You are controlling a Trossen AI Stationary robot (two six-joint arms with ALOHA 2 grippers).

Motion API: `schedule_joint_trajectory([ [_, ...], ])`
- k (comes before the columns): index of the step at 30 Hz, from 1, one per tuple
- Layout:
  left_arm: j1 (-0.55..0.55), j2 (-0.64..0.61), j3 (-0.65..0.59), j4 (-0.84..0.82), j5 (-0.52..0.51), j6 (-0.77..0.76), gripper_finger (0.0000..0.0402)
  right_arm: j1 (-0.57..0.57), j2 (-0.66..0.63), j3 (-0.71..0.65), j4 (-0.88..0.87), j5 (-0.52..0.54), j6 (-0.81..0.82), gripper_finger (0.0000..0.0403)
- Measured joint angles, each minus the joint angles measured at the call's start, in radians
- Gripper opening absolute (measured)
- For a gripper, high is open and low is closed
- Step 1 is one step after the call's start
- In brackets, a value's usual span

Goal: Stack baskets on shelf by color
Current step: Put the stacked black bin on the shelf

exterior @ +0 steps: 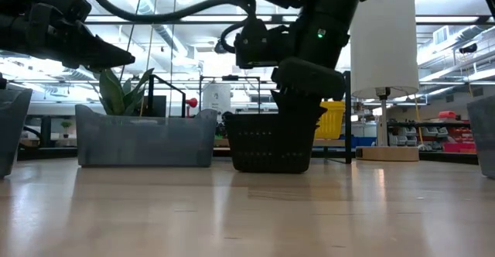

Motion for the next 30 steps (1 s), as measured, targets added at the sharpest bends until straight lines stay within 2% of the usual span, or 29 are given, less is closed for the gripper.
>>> schedule_joint_trajectory([
  [5, 0.000, 0.000, 0.000, 0.000, 0.000, 0.000, 0.0121, 0.004, -0.002, 0.000, -0.004, -0.018, 0.000, 0.0012],
  [11, 0.000, 0.000, 0.000, 0.000, 0.000, 0.000, 0.0121, 0.008, -0.020, 0.000, -0.018, -0.023, 0.000, 0.0025],
  [18, 0.000, 0.000, 0.000, 0.000, 0.000, 0.000, 0.0121, 0.010, -0.052, 0.000, -0.034, -0.019, 0.001, 0.0011],
  [30, 0.000, 0.000, 0.000, 0.000, 0.000, 0.000, 0.0121, 0.020, -0.179, 0.000, -0.069, 0.070, -0.028, 0.0012],
])
